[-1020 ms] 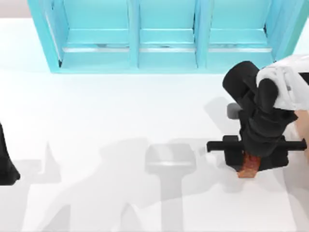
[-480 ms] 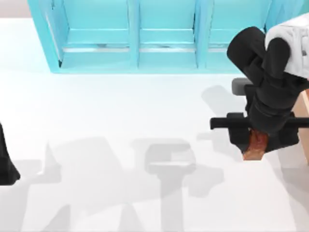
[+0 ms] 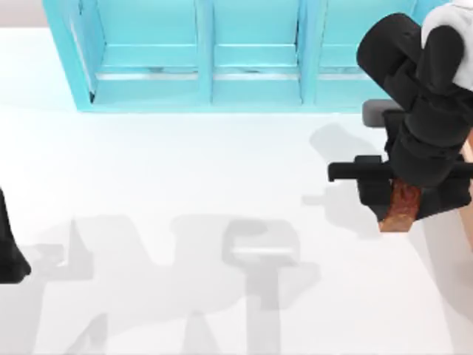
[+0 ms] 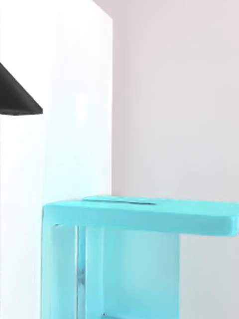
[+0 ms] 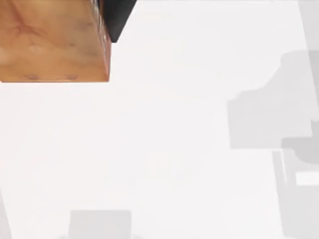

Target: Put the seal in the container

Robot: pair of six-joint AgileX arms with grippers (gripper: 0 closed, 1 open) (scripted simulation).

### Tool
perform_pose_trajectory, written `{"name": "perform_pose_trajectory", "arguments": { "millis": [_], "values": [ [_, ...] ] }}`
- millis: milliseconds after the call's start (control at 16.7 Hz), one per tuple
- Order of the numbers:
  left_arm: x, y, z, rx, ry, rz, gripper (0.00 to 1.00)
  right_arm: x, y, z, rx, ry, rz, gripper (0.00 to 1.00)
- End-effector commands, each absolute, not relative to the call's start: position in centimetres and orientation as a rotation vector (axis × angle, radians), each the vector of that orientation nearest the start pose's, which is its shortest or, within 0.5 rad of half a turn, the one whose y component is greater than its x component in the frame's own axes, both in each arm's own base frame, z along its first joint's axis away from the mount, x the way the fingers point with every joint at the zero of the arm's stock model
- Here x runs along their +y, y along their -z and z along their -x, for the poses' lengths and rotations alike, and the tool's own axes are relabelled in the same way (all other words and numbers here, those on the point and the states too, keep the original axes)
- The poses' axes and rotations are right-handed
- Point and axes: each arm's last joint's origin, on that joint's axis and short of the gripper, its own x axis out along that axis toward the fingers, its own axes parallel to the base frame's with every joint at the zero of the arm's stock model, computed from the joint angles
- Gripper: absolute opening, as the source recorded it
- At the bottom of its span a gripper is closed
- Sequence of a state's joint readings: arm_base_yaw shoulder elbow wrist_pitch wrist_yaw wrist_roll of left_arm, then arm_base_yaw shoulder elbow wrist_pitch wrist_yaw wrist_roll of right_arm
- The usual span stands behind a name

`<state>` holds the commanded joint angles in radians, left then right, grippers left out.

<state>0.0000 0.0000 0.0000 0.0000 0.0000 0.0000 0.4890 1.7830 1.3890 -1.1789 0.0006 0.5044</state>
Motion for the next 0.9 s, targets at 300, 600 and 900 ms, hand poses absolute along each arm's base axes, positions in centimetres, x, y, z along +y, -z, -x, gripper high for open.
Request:
{"name": "perform_pose_trajectory", "arguments": {
  "millis": [300, 600, 900],
  "values": [
    [-0.1, -16.0, -10.6, 0.000, 0.000, 0.000, 1.00, 12.7, -22.7, -30.9, 1.577, 0.012, -0.007, 0.00],
    [-0.1, -16.0, -10.6, 0.000, 0.000, 0.000, 1.00, 2.0, -24.0, -33.6, 1.597, 0.012, -0.006, 0.00],
    [-0.1, -16.0, -10.6, 0.000, 0.000, 0.000, 1.00, -7.9, -25.8, -32.5, 1.585, 0.007, -0.009, 0.00]
  ]
}}
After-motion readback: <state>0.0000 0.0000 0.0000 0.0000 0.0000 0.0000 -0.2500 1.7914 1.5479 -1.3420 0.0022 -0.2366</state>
